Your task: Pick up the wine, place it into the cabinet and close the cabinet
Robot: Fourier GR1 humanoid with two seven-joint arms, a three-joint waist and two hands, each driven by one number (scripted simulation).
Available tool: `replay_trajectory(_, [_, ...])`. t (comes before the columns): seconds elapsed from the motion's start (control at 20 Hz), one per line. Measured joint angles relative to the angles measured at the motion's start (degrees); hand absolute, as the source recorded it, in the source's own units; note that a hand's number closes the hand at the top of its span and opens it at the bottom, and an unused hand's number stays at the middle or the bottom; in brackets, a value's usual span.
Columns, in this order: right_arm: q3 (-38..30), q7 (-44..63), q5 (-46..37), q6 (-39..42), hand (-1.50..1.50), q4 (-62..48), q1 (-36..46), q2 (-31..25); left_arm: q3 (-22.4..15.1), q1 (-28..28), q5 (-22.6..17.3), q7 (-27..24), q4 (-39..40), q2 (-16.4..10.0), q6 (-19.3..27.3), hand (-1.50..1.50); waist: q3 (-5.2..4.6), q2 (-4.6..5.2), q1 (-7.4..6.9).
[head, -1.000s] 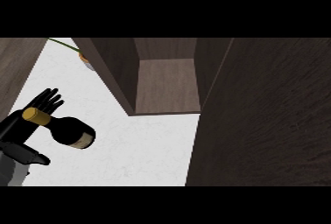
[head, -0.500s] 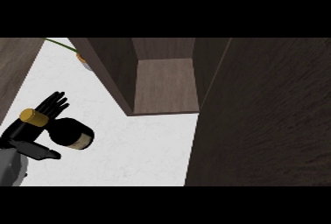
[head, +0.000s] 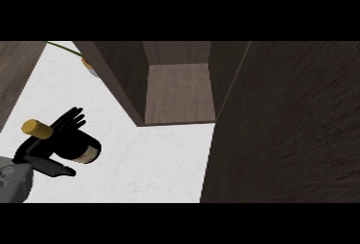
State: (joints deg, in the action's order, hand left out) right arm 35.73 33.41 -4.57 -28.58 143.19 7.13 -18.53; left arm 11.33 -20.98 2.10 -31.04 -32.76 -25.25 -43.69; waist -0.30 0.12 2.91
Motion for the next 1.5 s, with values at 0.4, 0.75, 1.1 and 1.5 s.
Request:
replay_trajectory(0.4, [0.64,-2.18,0.25,-0.92,-1.5,-0.17,-1.45,-1.68,-2.45,-1.44,0.38,-3.66,2.72,1.11,1.96,-1.5,0.04,-0.04,-0.15])
replay_trajectory(0.75, [1.04,-2.26,0.33,-1.98,-1.5,-0.05,-1.02,-2.88,-2.69,-2.38,-1.41,-5.25,4.8,1.75,2.66,1.5,0.11,-0.12,-0.23])
replay_trajectory(1.1, [1.05,-2.98,0.49,-2.89,-1.5,0.01,-1.52,-4.29,-4.38,-1.62,-1.27,-9.38,3.9,1.37,4.76,1.5,0.08,-0.17,-0.49])
replay_trajectory(1.5, [0.69,-3.95,0.74,-3.89,-1.5,-0.04,-2.85,-5.7,-0.75,3.99,-5.54,-14.77,-2.62,9.62,19.79,1.5,1.01,-1.09,-2.17])
